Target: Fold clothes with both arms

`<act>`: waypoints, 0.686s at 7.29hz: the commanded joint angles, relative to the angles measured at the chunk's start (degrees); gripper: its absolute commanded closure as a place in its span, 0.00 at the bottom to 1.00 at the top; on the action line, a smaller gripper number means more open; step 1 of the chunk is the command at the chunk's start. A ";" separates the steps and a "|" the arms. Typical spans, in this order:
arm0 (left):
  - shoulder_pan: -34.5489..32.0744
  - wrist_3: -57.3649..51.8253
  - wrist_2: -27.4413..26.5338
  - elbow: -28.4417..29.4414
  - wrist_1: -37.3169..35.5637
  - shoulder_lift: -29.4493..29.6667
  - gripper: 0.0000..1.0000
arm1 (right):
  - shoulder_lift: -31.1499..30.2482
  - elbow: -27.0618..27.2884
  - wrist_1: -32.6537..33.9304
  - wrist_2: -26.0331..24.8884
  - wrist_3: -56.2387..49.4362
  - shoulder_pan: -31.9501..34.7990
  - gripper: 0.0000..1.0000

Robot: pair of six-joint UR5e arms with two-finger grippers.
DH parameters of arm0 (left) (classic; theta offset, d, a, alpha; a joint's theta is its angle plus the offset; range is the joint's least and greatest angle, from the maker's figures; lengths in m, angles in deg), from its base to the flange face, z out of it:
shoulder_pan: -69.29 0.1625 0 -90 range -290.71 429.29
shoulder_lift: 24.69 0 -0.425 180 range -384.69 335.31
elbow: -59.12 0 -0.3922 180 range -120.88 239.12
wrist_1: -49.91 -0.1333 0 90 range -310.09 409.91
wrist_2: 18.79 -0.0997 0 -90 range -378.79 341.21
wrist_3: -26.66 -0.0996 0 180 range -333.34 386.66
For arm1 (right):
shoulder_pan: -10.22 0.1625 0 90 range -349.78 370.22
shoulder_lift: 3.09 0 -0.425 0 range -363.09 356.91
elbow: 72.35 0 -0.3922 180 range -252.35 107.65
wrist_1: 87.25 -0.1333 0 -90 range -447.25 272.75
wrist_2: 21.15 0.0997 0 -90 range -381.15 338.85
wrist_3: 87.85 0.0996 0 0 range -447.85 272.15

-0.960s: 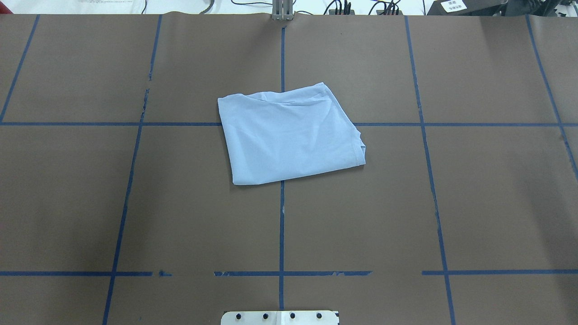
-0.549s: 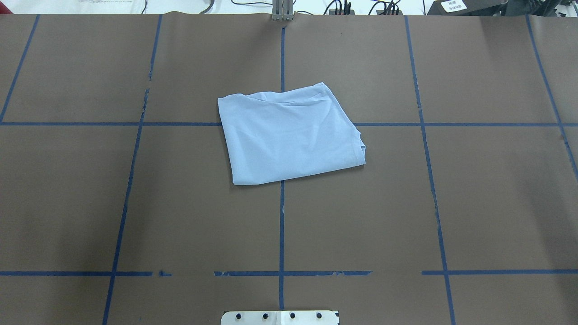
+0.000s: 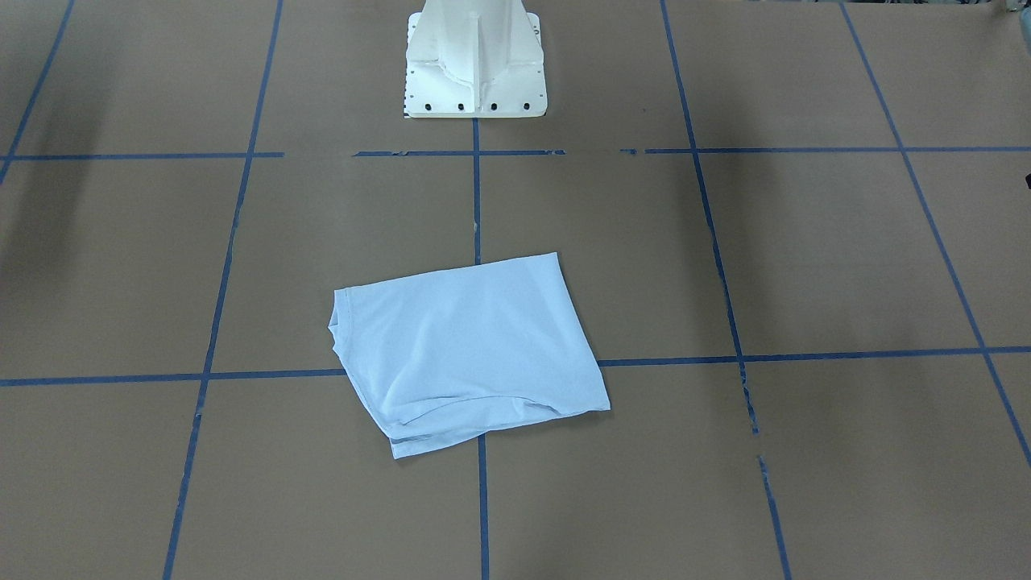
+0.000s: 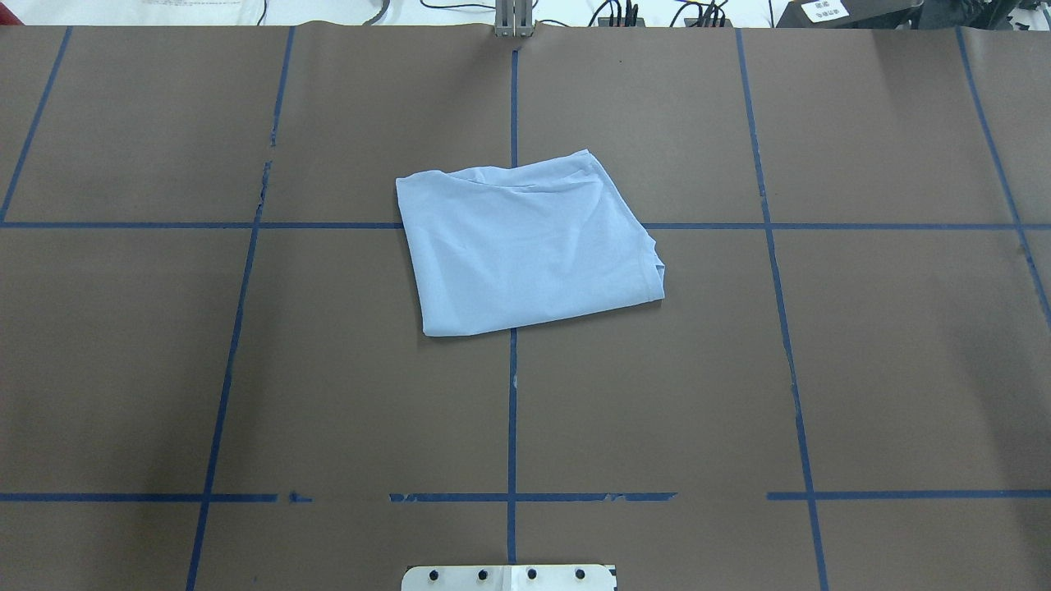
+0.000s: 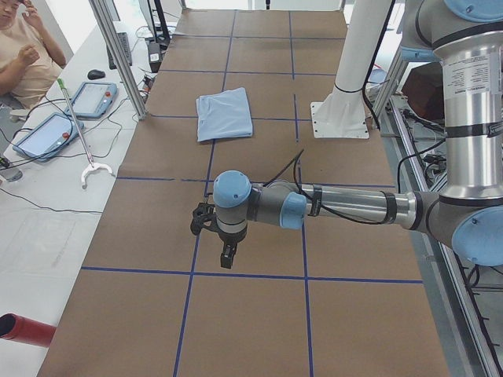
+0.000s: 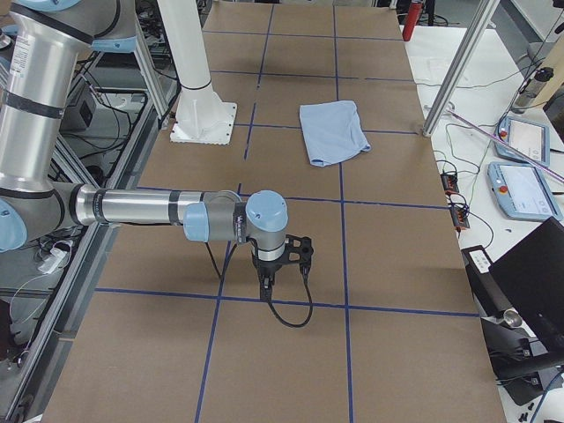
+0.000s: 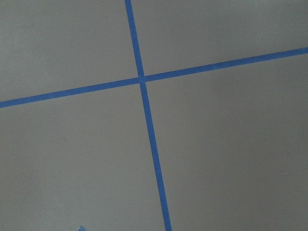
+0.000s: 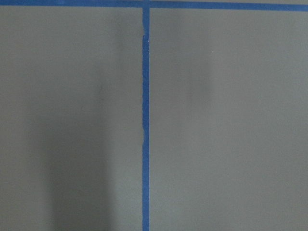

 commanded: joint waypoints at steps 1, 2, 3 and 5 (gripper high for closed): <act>-0.15 -0.43 0.03 0.03 -0.29 -0.13 0.00 | 0.67 -0.94 -0.14 -0.06 -0.04 0.00 0.00; -0.15 -0.43 0.12 0.46 -0.38 -0.22 0.00 | 0.67 -0.76 -0.14 -0.05 -0.04 0.00 0.00; -0.33 -0.51 0.12 0.46 -0.38 -0.40 0.00 | 0.75 -0.67 -0.14 -0.05 -0.04 0.00 0.00; -0.33 -0.34 -0.05 -1.02 -0.21 -1.37 0.00 | 0.84 -0.58 -0.23 -0.05 0.04 0.00 0.00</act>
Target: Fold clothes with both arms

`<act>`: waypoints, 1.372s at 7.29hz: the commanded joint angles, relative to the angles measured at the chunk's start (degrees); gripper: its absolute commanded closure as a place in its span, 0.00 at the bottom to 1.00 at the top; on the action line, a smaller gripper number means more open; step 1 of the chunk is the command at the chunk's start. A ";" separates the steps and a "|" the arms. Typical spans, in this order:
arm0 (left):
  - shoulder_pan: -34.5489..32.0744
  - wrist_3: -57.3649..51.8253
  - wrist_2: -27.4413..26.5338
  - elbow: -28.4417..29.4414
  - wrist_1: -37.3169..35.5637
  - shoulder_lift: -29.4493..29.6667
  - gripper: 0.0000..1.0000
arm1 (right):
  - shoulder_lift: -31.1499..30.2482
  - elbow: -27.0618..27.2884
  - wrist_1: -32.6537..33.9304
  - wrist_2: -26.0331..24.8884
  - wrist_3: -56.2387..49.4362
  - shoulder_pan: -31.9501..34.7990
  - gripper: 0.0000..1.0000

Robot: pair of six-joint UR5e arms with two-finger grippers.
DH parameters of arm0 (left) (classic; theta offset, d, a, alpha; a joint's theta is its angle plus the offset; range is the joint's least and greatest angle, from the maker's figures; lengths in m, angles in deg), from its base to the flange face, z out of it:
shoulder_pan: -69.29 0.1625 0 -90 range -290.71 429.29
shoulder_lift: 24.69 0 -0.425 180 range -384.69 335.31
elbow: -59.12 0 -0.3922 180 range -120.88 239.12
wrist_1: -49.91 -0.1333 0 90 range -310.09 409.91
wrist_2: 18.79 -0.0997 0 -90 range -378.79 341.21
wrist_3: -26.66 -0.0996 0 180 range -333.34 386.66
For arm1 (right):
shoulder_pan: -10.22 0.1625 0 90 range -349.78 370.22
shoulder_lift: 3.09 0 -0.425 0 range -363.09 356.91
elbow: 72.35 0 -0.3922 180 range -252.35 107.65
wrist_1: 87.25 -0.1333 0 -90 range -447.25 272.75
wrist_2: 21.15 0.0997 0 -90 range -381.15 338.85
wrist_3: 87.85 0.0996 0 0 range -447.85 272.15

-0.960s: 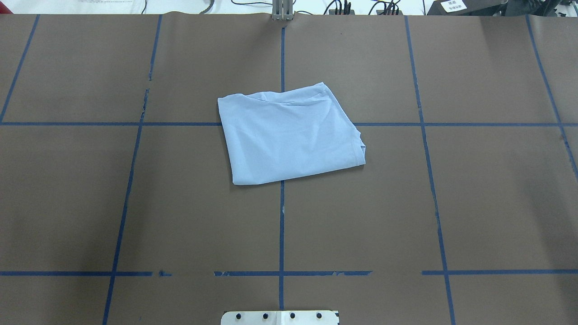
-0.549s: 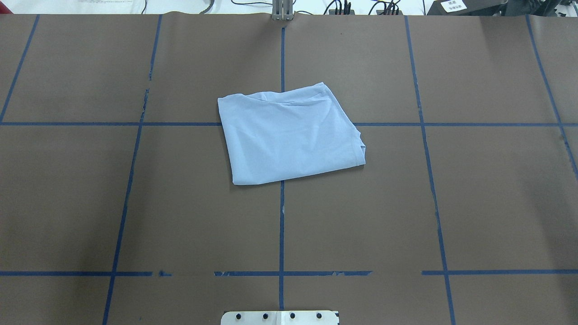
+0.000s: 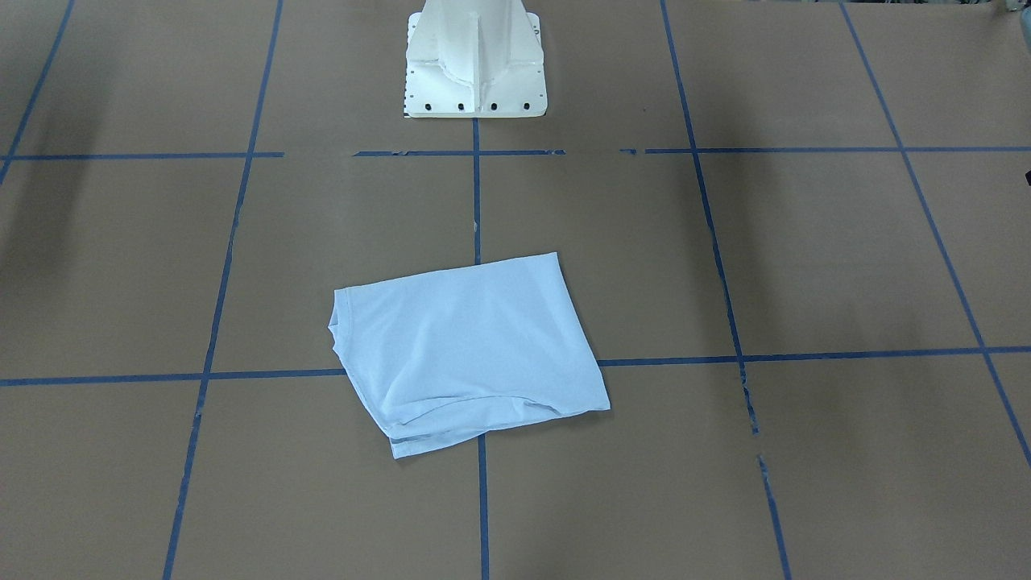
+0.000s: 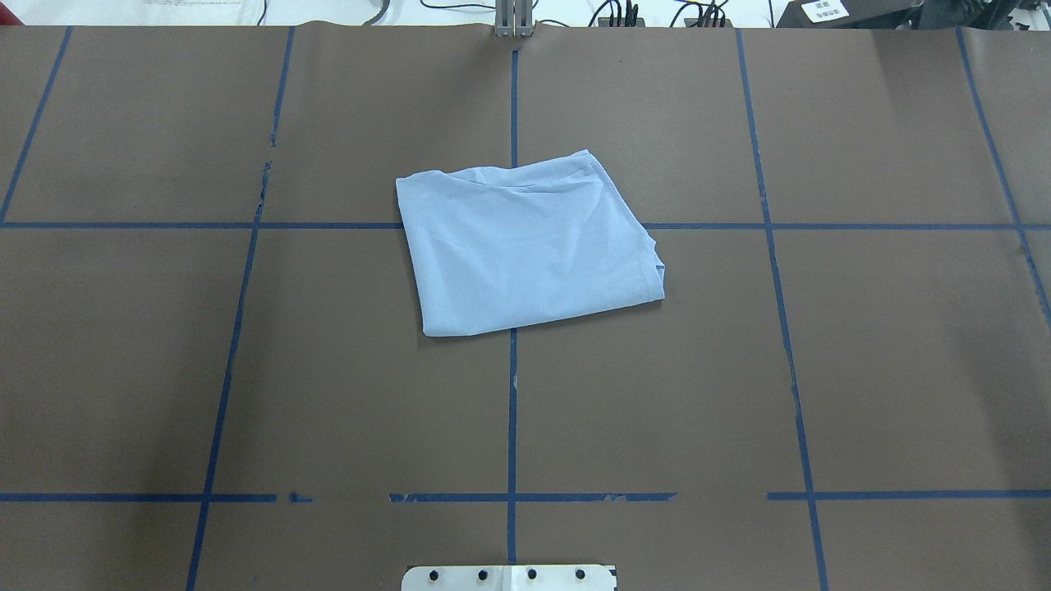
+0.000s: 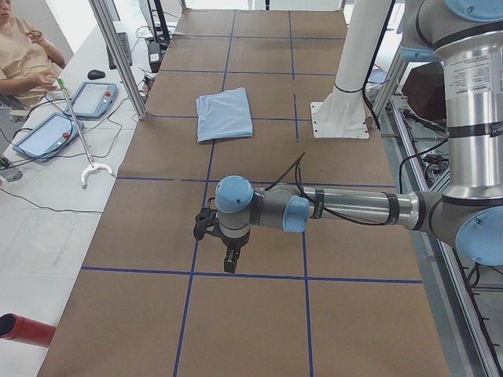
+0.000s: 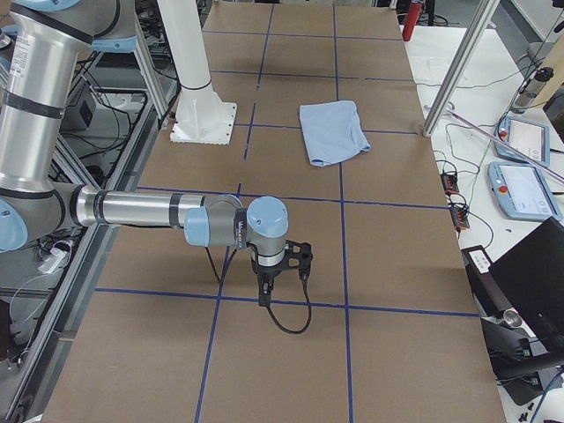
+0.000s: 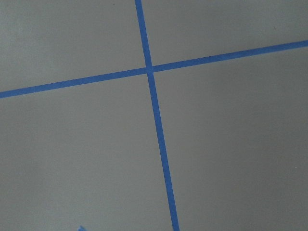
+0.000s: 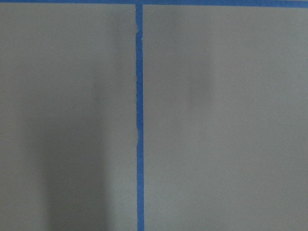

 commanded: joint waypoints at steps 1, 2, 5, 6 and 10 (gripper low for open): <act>-0.04 0.44 -0.13 -0.72 0.09 -0.36 0.00 | 0.52 0.05 0.02 0.00 0.03 0.00 0.00; -0.04 0.61 -0.13 -0.98 0.27 -0.27 0.00 | 0.61 0.05 0.02 0.09 0.29 0.00 0.00; -0.13 0.53 0.05 -1.07 0.62 -0.10 0.00 | 0.87 0.05 -0.07 0.09 -0.05 0.00 0.00; -0.13 0.61 0.05 -1.16 0.62 -0.10 0.00 | 0.88 0.05 -0.07 0.09 -0.05 0.00 0.00; -0.21 0.61 -0.13 -2.04 0.53 -0.45 0.00 | 1.22 0.14 -0.07 0.18 0.38 0.00 0.00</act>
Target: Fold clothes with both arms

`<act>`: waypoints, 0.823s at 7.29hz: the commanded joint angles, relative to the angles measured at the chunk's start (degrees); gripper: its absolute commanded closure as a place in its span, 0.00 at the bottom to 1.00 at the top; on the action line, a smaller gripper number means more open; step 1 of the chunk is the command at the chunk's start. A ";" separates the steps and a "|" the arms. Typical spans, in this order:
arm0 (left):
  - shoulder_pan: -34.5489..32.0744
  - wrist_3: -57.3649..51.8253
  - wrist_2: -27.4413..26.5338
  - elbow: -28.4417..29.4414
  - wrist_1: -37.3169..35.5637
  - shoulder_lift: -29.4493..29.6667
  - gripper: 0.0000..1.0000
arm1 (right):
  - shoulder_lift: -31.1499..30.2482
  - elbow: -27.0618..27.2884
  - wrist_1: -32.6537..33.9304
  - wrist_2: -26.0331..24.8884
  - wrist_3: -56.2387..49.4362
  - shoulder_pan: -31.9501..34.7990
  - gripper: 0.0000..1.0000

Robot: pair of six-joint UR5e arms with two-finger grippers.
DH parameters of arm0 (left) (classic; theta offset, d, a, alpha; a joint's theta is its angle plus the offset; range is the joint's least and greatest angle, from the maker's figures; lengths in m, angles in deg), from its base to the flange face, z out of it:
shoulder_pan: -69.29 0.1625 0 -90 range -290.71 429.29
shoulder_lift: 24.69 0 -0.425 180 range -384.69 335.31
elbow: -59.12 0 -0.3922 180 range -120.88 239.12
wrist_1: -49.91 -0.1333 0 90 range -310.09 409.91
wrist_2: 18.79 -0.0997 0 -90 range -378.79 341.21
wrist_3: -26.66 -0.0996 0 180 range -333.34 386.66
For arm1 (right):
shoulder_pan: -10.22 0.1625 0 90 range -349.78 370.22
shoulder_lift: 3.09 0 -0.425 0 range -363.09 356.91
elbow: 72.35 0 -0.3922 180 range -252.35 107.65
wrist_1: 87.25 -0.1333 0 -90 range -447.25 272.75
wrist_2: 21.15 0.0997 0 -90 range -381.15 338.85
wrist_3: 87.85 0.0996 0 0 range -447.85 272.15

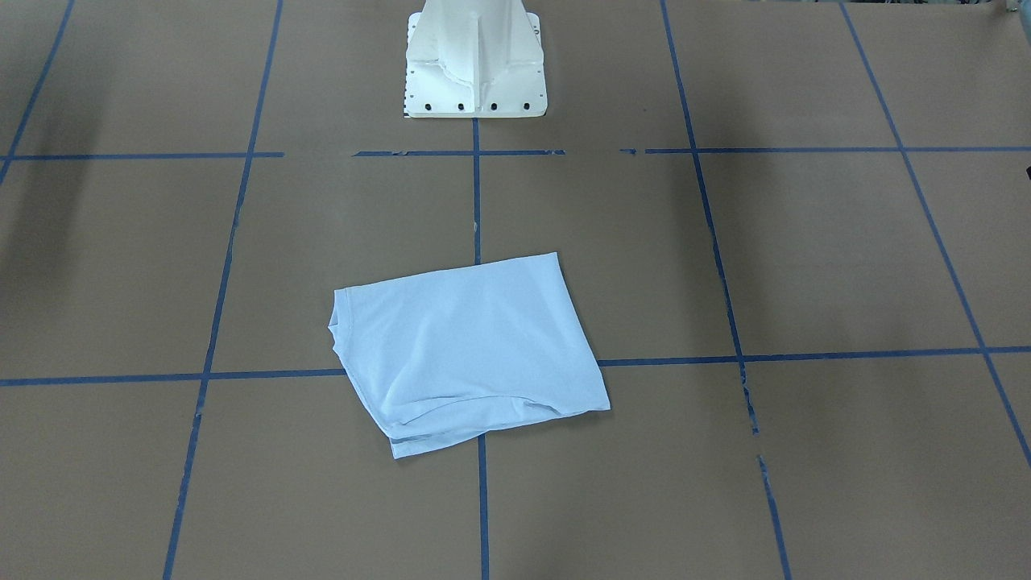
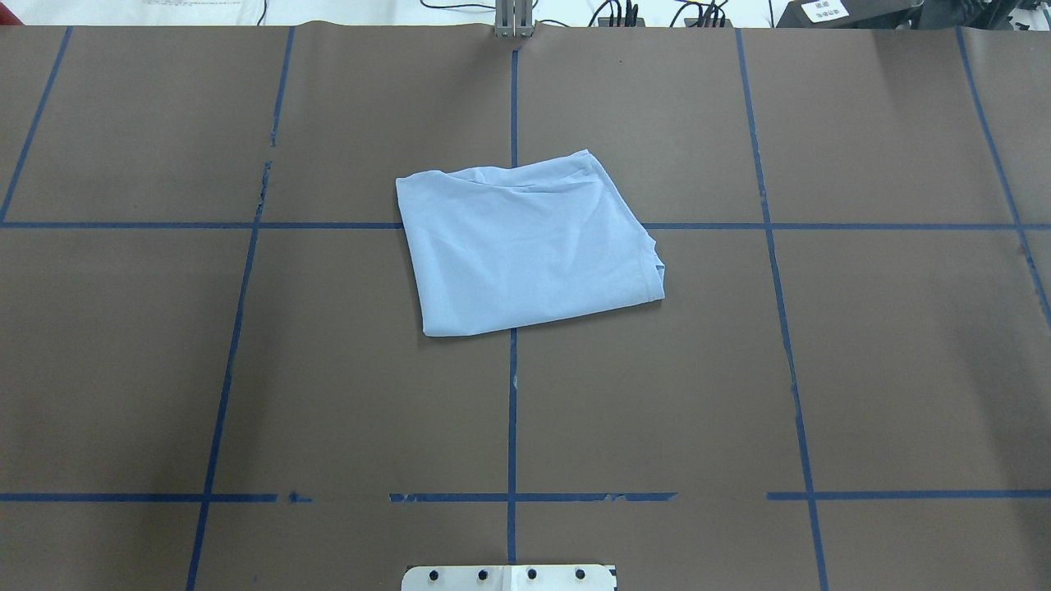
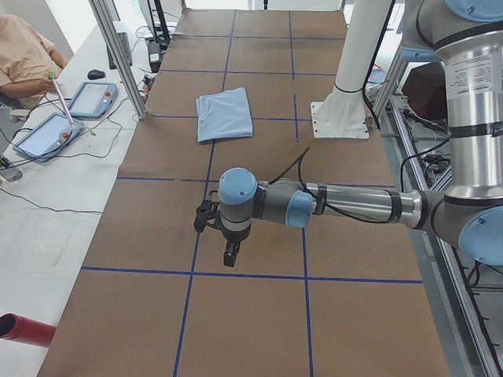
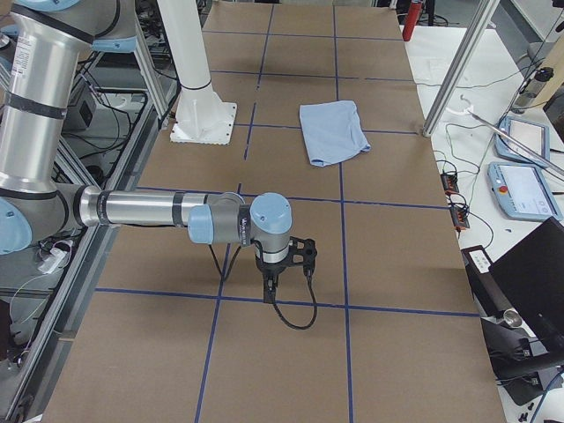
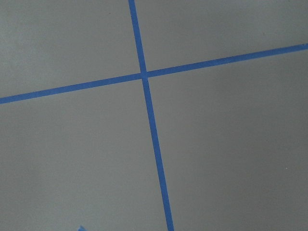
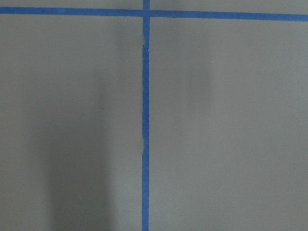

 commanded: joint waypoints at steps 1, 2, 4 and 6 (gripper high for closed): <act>-0.10 0.00 -0.04 0.02 -0.03 -0.14 0.00 | 0.19 0.02 0.00 0.12 0.26 0.00 0.00; -0.11 0.00 0.04 0.02 -0.03 -0.84 0.00 | 0.19 0.37 0.00 0.12 0.35 0.00 0.00; -0.45 0.00 -0.13 0.28 -0.12 -1.02 0.00 | 0.19 1.07 0.00 0.21 0.44 -0.09 0.00; -0.54 -0.09 -0.04 -0.07 -0.03 -2.51 0.00 | 0.19 1.07 0.00 0.29 0.61 0.00 0.00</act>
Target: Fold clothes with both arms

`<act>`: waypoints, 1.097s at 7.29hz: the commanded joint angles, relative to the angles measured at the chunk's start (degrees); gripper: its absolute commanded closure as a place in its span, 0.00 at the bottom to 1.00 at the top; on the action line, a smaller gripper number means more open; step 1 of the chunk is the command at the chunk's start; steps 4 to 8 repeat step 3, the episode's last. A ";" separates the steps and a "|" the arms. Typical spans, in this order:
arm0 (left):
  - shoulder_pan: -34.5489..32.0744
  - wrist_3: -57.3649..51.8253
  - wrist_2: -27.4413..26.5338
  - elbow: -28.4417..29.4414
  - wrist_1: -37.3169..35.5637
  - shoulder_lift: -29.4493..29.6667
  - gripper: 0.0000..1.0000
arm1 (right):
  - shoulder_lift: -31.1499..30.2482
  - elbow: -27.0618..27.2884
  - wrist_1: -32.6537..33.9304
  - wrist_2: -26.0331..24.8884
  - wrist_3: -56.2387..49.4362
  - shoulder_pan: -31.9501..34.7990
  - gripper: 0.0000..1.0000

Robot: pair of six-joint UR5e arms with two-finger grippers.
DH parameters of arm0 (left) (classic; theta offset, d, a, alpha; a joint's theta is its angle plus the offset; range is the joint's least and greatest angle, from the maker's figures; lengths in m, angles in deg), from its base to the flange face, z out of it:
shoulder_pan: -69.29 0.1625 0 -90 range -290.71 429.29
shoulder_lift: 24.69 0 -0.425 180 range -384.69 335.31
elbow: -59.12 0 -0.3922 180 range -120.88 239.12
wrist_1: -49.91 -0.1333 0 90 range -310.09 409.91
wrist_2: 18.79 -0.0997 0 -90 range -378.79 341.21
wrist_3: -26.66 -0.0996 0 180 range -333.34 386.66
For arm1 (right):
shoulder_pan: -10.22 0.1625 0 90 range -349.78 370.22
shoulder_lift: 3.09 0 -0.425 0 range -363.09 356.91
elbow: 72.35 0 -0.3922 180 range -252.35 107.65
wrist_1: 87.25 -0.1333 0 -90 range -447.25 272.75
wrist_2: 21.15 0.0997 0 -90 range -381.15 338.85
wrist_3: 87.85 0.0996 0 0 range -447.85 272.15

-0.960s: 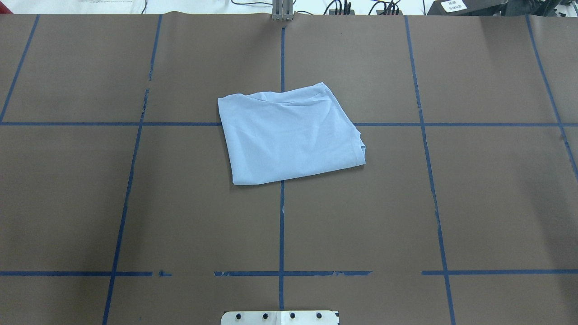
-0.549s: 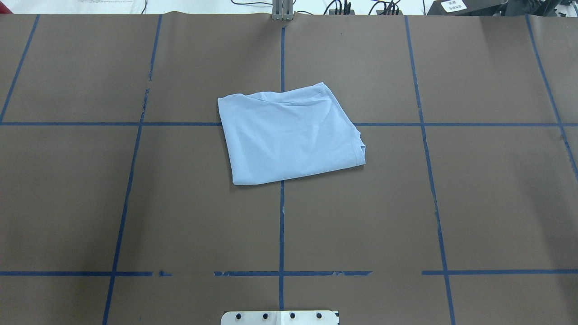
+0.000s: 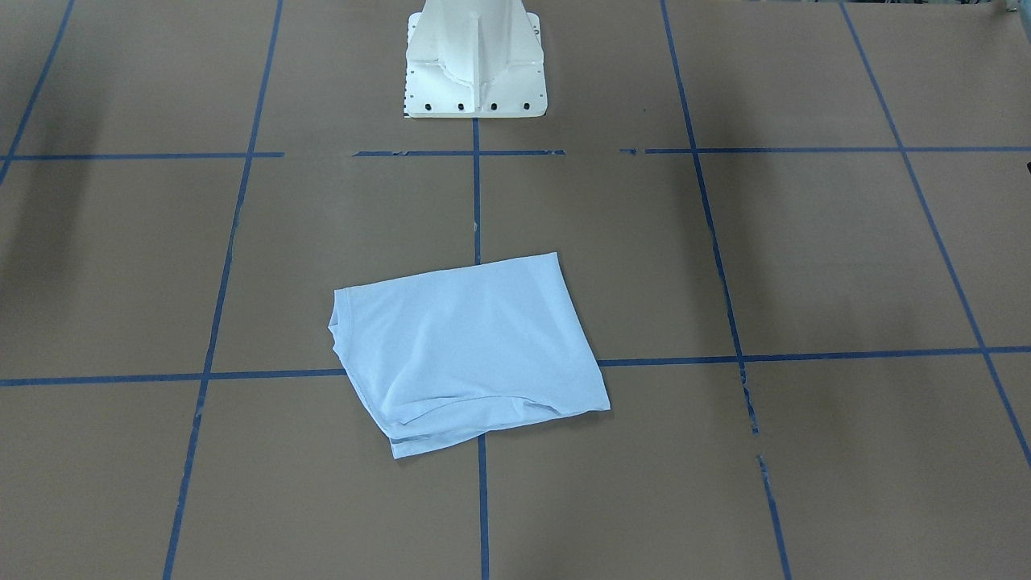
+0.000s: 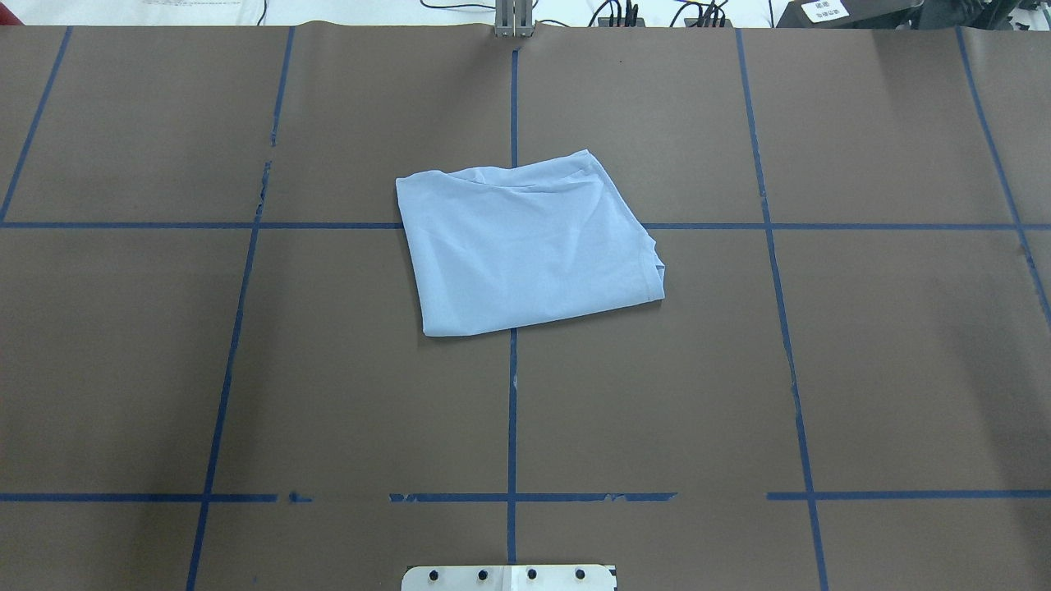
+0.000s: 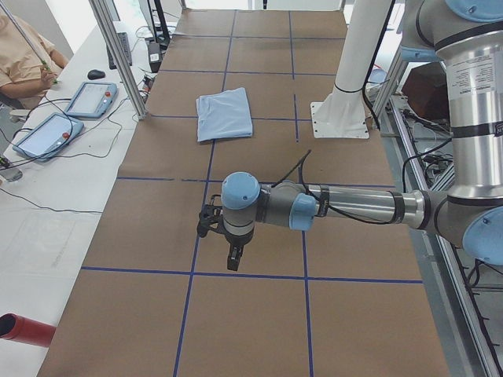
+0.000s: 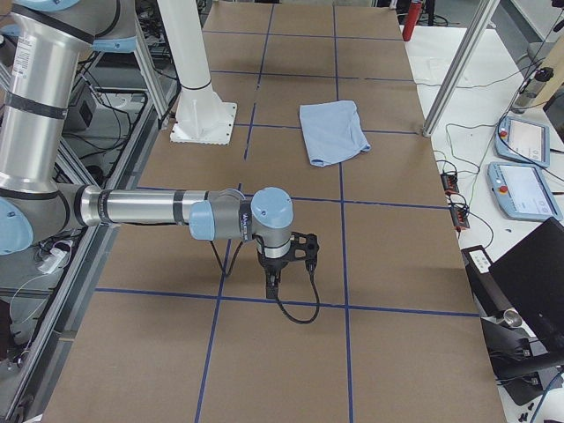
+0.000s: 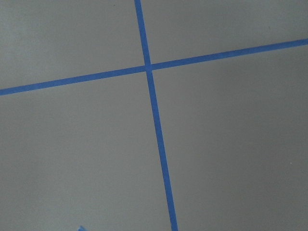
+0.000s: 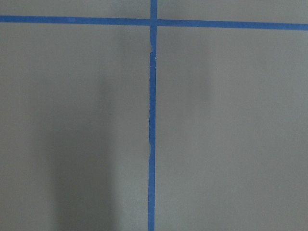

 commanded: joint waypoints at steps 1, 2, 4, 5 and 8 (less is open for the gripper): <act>-0.08 -0.12 0.02 0.05 0.02 -0.69 0.00 | 0.00 0.06 0.09 0.25 0.10 0.02 0.00; -0.08 -0.03 0.02 -0.29 0.02 -0.69 0.00 | 0.00 0.15 0.09 0.60 0.10 0.02 0.00; -0.08 -0.03 0.02 -0.30 0.02 -0.69 0.00 | 0.00 0.23 0.09 0.60 0.10 0.02 0.00; -0.08 -0.03 0.02 -0.30 0.02 -0.69 0.00 | 0.00 0.23 0.09 0.60 0.10 0.02 0.00; -0.08 -0.03 0.02 -0.30 0.02 -0.69 0.00 | 0.00 0.23 0.09 0.60 0.10 0.02 0.00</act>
